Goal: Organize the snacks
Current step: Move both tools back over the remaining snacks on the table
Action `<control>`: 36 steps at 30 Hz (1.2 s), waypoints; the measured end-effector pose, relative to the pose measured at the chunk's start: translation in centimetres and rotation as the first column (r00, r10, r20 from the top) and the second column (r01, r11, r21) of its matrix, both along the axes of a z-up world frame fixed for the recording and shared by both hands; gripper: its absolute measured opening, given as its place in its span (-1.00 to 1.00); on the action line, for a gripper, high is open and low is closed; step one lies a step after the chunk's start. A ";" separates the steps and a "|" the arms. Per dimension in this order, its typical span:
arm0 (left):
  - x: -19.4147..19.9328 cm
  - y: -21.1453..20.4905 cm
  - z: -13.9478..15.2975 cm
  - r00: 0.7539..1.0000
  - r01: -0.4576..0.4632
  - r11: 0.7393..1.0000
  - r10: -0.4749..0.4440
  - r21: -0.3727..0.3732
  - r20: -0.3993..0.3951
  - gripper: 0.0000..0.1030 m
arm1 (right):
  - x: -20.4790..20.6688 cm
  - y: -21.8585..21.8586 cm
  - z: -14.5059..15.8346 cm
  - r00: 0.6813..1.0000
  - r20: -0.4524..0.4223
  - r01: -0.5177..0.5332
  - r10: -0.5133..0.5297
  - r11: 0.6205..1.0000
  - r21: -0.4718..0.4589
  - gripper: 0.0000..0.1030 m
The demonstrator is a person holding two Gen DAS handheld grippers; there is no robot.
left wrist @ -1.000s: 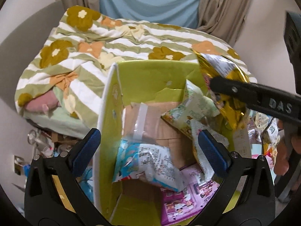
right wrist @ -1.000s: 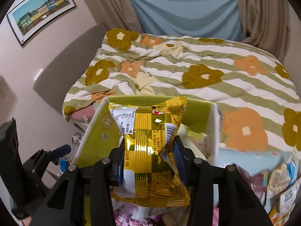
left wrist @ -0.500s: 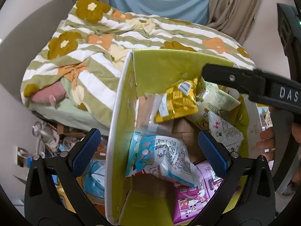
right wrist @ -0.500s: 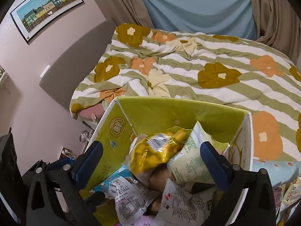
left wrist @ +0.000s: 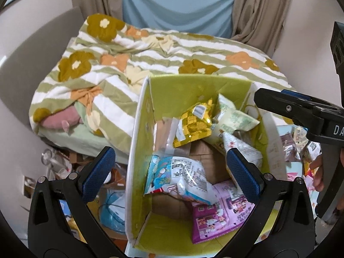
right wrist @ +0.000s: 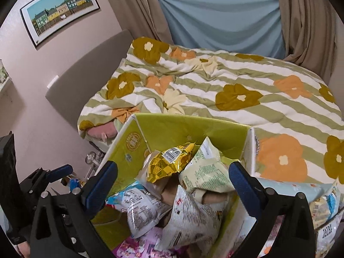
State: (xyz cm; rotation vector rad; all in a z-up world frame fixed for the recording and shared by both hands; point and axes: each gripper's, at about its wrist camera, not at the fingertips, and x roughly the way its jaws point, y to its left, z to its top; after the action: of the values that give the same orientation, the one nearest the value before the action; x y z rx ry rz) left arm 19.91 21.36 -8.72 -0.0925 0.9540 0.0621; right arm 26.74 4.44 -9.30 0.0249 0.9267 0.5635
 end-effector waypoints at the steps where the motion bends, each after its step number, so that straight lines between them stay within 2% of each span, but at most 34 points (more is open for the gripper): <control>1: -0.3 -0.2 0.4 1.000 0.003 1.000 -0.003 0.005 0.007 1.00 | -0.5 -0.3 0.5 1.000 0.007 0.005 -0.005 1.000 0.006 0.99; 6: -2.1 -1.9 2.7 0.998 0.038 0.999 -0.039 0.013 0.051 1.00 | -3.1 -2.2 2.6 0.999 0.028 0.028 -0.029 0.999 0.026 0.99; 10: -2.9 -3.8 3.6 0.993 0.091 0.996 -0.093 0.023 0.067 1.00 | -5.9 -4.6 3.8 0.995 0.053 0.085 -0.085 0.996 0.007 0.99; 18: -4.8 -10.0 4.3 0.969 0.235 0.972 -0.232 -0.024 0.090 1.00 | -10.7 -11.4 5.4 0.972 0.089 0.220 -0.220 0.975 0.005 0.99; 23: -5.7 -15.3 3.3 0.946 0.320 0.946 -0.316 -0.058 0.071 1.00 | -13.9 -17.4 6.2 0.935 0.147 0.332 -0.323 0.943 -0.037 1.00; 27: -6.6 -19.6 2.9 0.935 0.353 0.933 -0.349 -0.064 0.069 1.00 | -15.7 -21.9 6.2 0.923 0.167 0.360 -0.346 0.931 -0.061 0.99; 31: -7.5 -24.6 1.9 0.916 0.401 0.911 -0.396 -0.098 0.068 1.00 | -17.3 -27.4 5.1 0.914 0.162 0.390 -0.373 0.916 -0.091 0.99; 33: -7.6 -27.4 0.6 0.907 0.421 0.899 -0.421 -0.122 0.031 1.00 | -17.9 -30.1 4.2 0.912 0.157 0.398 -0.380 0.912 -0.103 1.00; 36: -8.0 -31.7 -1.5 0.893 0.445 0.888 -0.449 -0.114 -0.014 1.00 | -18.6 -33.6 2.5 0.916 0.137 0.392 -0.376 0.912 -0.123 0.99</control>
State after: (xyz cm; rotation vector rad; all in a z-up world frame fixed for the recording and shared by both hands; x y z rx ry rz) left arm 11.88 -10.29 -10.18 0.0318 0.9993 -0.4180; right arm 8.16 -29.19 -6.79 0.0415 0.8251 0.1263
